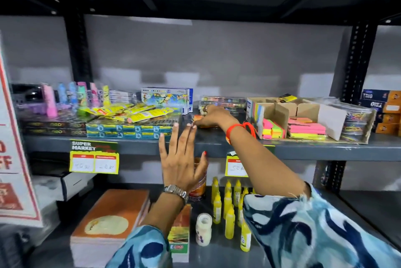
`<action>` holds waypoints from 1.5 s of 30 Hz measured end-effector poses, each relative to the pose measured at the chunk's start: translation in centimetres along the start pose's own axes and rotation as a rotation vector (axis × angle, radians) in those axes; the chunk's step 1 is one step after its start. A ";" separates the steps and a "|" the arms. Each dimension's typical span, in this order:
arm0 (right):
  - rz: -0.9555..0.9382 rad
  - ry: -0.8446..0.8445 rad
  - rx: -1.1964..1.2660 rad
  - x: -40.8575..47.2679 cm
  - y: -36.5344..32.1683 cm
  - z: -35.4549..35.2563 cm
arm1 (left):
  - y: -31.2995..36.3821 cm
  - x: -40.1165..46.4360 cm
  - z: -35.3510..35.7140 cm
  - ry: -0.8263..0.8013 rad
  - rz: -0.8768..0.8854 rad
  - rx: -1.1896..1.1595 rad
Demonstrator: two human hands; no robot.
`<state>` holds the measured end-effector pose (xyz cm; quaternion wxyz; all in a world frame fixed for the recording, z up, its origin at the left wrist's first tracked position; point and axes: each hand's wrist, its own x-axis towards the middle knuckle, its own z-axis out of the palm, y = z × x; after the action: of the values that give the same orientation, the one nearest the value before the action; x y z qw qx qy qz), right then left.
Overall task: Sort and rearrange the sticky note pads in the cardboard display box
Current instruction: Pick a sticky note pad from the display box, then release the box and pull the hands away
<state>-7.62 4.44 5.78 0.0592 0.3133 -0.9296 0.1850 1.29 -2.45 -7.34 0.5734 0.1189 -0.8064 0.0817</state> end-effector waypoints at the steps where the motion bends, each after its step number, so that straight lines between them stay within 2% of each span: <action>1: 0.005 0.001 -0.008 0.4 0.0 0.2 | 0.0 0.0 0.0 0.000 0.001 -0.004; 9: 0.026 0.165 0.096 -0.2 0.5 0.3 | 0.0 -0.1 0.3 0.044 0.005 -0.040; 21: 0.028 0.681 0.358 -9.3 4.7 -6.5 | 0.9 -0.2 0.5 0.112 -0.064 -0.069; 26: 0.121 0.850 0.357 -11.4 8.7 -9.3 | 0.7 -0.3 0.3 0.089 -0.046 -0.053; 31: 0.292 0.793 0.250 -12.5 13.7 -9.2 | 0.6 -0.4 0.1 0.050 -0.034 -0.042; 38: 0.306 0.713 0.201 -10.6 15.8 -6.8 | 0.7 -0.4 -0.1 0.038 -0.037 -0.053; 45: 0.217 0.662 0.148 -9.7 15.7 -6.1 | 0.7 -0.4 -0.6 0.014 -0.038 -0.068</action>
<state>-9.47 23.74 4.37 0.3145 0.1392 -0.8720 0.3484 1.76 -1.54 -7.53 0.5841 0.1139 -0.8024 0.0442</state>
